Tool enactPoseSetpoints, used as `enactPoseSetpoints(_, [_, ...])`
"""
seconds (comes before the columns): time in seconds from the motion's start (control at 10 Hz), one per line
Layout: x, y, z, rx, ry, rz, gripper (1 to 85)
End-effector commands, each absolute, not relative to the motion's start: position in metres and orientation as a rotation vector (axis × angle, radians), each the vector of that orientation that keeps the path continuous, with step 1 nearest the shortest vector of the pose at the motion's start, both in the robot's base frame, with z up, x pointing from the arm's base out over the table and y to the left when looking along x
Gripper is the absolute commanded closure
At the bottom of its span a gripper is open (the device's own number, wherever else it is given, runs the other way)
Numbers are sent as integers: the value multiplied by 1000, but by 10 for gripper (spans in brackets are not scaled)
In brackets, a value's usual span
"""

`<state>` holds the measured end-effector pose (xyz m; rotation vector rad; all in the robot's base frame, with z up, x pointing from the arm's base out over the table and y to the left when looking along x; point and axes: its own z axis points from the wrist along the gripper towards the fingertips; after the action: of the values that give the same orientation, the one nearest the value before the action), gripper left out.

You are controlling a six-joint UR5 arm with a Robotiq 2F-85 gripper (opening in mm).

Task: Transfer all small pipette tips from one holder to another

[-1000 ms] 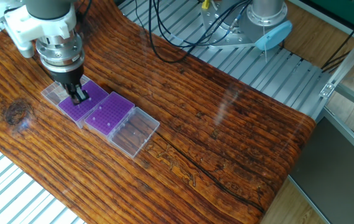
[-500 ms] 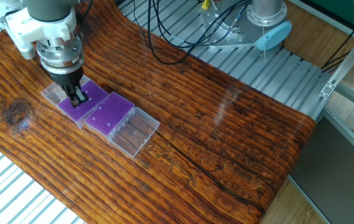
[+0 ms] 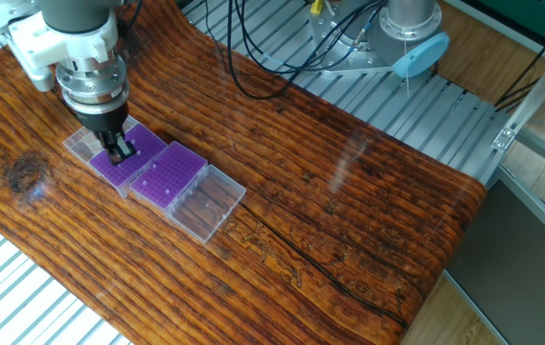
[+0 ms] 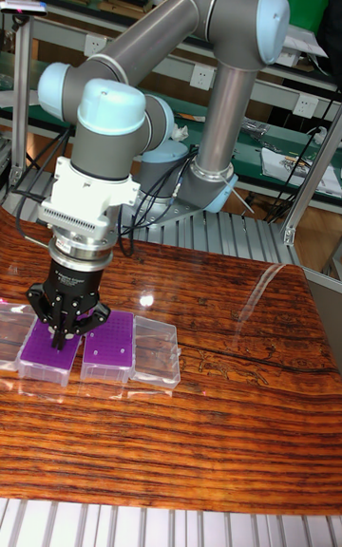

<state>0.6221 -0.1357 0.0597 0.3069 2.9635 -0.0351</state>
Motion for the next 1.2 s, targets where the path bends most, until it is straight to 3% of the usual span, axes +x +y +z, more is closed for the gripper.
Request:
enactPoseSetpoints(0.0, [627, -131, 57, 294, 2951, 23, 843])
enactPoseSetpoints(0.1, [617, -124, 55, 285, 2994, 53, 843])
enactPoseSetpoints(0.3, [608, -124, 54, 219, 3038, 54, 723])
enactPoseSetpoints(0.5, [604, -129, 58, 171, 3056, 58, 663])
enactPoseSetpoints(1.1, [601, -129, 56, 164, 3067, 36, 667])
